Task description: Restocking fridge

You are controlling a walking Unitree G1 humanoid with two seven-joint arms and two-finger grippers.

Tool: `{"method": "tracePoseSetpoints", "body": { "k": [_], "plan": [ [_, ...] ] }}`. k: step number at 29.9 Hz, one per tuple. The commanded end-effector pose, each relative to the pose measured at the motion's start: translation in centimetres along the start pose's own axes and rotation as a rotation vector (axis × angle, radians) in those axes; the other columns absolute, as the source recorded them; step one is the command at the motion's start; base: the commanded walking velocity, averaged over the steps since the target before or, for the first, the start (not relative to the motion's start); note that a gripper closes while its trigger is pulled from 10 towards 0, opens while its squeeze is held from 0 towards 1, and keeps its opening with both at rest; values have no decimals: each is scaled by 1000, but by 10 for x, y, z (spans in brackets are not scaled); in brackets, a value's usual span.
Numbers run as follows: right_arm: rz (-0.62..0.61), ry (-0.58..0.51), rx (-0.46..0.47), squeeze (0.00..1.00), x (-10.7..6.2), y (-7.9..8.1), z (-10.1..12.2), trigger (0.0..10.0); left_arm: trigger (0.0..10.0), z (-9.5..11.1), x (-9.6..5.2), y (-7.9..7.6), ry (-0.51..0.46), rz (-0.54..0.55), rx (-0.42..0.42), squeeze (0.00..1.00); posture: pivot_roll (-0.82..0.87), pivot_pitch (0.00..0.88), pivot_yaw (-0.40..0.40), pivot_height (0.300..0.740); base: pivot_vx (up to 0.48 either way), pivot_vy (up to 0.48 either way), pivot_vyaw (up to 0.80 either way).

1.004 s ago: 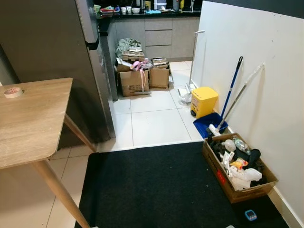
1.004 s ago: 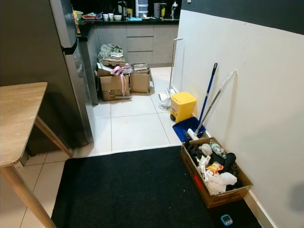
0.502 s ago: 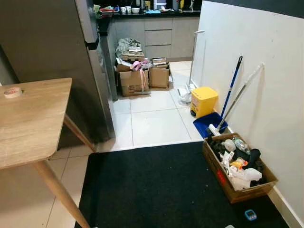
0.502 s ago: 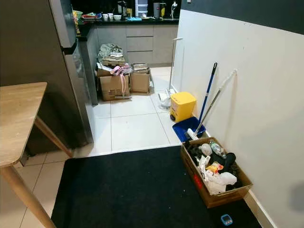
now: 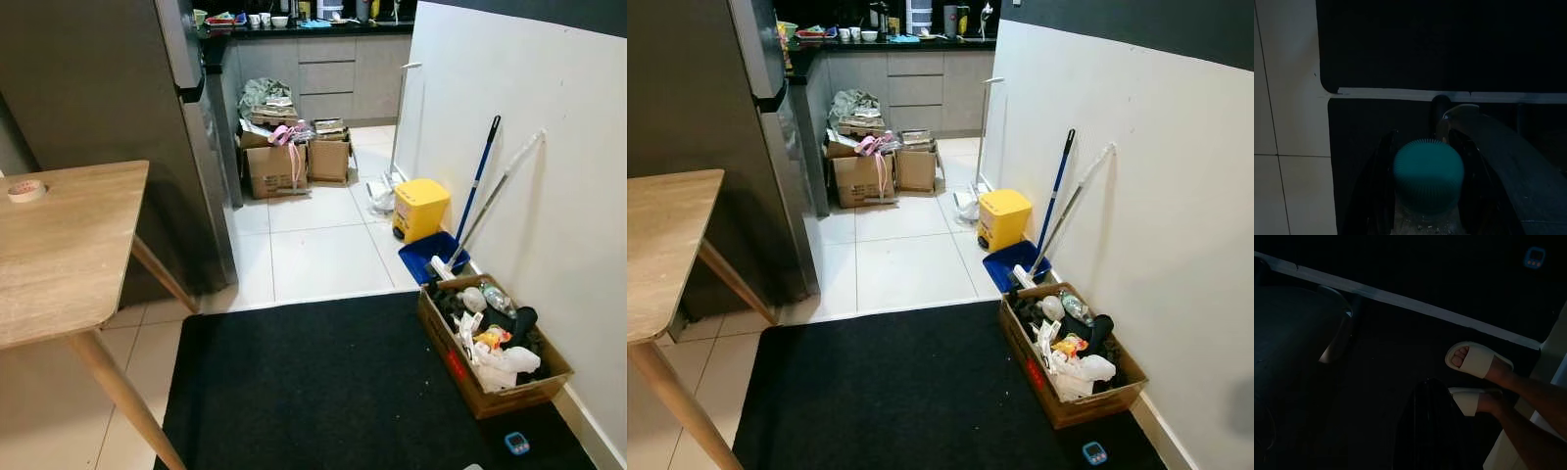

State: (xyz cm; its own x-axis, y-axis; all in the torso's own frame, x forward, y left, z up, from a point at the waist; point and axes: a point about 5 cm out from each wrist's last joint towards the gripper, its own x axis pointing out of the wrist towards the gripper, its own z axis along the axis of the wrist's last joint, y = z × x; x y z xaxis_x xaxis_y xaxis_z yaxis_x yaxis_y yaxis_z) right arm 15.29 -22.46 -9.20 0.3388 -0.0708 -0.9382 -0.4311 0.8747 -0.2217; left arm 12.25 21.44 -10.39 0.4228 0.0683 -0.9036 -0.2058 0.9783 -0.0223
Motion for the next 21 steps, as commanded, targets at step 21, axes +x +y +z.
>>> {"method": "tracePoseSetpoints", "body": {
  "k": [21],
  "plan": [
    [13,8,-1,0,1,4,1,10000,10000,2,0,2,3,2,8,0,-67,0,0,740,0,0,-96]
  ]
}}
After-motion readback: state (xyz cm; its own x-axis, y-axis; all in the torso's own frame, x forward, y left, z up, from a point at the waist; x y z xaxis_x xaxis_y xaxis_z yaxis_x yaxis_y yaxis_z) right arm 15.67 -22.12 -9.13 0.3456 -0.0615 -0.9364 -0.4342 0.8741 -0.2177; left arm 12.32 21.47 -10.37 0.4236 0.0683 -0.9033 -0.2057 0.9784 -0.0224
